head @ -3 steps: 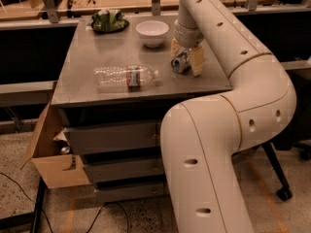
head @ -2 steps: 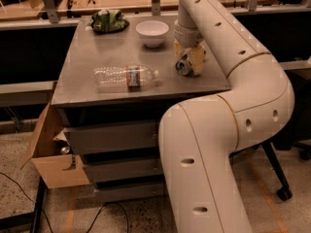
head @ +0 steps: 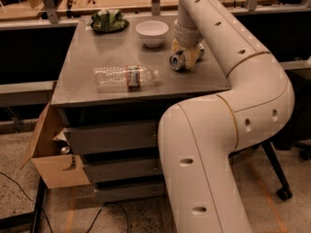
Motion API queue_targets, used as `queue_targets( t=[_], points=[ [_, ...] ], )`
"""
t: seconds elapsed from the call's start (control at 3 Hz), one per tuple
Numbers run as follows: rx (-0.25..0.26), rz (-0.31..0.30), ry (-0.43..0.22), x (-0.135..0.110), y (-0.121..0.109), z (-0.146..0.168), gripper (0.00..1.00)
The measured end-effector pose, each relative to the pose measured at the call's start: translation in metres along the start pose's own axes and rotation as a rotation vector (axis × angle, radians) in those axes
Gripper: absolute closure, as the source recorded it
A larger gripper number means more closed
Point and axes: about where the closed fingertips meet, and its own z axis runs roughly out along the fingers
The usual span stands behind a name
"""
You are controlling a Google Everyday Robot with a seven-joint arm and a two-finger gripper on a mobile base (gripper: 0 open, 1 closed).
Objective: Move redbull can near white bowl
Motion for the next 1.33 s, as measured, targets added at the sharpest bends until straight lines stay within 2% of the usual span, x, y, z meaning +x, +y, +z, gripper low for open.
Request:
queue_targets(
  t=[0.33,0.67,1.0,1.33],
  points=[
    [0.139,0.014,-0.045,0.003,0.003,-0.036,1.0],
    [0.308,0.028,-0.109,-0.007,0.008,-0.088,1.0],
    [0.405,0.035,-0.18,-0.013,0.015,-0.101,1.0],
    [0.475,0.061,-0.227,-0.01,0.014,-0.087,1.0]
  ],
)
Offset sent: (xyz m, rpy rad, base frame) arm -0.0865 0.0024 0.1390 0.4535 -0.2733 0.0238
